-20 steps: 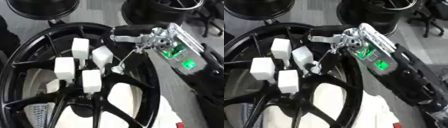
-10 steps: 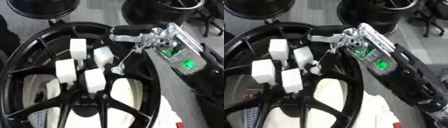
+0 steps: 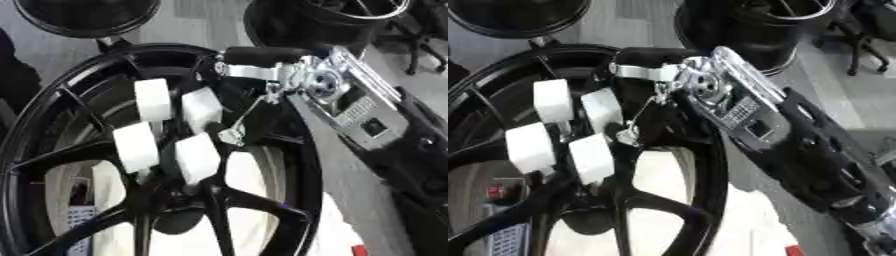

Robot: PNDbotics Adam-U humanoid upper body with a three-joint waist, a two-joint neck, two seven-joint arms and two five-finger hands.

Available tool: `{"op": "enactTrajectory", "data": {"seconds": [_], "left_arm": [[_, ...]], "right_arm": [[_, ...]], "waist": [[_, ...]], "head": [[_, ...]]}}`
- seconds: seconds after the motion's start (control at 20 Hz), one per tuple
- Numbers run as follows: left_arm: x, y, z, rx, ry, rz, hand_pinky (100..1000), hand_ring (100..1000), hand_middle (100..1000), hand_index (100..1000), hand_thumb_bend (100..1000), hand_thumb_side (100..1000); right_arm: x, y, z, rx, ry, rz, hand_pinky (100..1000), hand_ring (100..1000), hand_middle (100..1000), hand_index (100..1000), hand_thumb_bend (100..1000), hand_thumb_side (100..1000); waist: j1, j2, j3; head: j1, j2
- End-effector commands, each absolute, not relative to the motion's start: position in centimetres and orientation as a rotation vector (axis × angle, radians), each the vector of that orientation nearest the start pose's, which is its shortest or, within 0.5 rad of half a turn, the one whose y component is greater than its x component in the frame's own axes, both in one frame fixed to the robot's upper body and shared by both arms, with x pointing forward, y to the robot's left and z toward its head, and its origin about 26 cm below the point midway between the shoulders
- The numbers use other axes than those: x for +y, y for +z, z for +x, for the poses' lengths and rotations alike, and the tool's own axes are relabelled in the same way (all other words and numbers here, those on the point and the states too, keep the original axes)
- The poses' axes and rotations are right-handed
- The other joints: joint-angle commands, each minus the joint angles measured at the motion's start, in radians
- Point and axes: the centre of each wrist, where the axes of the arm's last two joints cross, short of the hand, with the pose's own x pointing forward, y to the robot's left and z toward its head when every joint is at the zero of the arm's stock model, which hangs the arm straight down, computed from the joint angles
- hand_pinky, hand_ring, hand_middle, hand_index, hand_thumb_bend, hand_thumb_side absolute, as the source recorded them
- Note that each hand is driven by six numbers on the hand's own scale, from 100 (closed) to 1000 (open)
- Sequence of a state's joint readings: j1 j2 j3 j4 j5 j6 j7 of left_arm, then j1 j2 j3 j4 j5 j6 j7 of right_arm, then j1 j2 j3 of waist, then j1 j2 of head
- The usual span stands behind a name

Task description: Pull the pin out of the wheel hub.

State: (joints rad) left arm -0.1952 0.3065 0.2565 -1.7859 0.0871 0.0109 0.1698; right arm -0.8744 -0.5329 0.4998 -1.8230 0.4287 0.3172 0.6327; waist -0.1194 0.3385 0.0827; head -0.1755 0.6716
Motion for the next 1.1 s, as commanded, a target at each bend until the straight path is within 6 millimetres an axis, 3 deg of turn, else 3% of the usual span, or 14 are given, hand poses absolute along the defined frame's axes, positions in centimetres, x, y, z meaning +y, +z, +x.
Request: {"op": "enactTrajectory", "data": {"seconds": [0.05,0.65,1.1], "left_arm": [[35.1,14.7,30.4,-2.031,0.124,0.436,805,697,610,806,100,726],[35.3,14.5,30.3,-2.022,0.129,0.436,808,698,612,806,100,717],[35.2,14.4,30.3,-2.019,0.131,0.428,809,698,604,806,100,714]], "right_arm": [[-14.2,30.3,33.0,-1.744,1.669,-0.463,800,589,290,471,100,100],[-15.5,32.9,32.7,-1.754,1.643,-0.506,803,572,262,441,100,101],[-17.9,35.1,32.5,-1.818,1.485,-0.538,793,556,251,441,100,100]], "waist": [[0.006,-0.027,0.004],[0.006,-0.071,0.008],[0.013,-0.088,0.011]], "head": [[-0.015,-0.017],[-0.047,-0.028],[-0.051,-0.053]]}}
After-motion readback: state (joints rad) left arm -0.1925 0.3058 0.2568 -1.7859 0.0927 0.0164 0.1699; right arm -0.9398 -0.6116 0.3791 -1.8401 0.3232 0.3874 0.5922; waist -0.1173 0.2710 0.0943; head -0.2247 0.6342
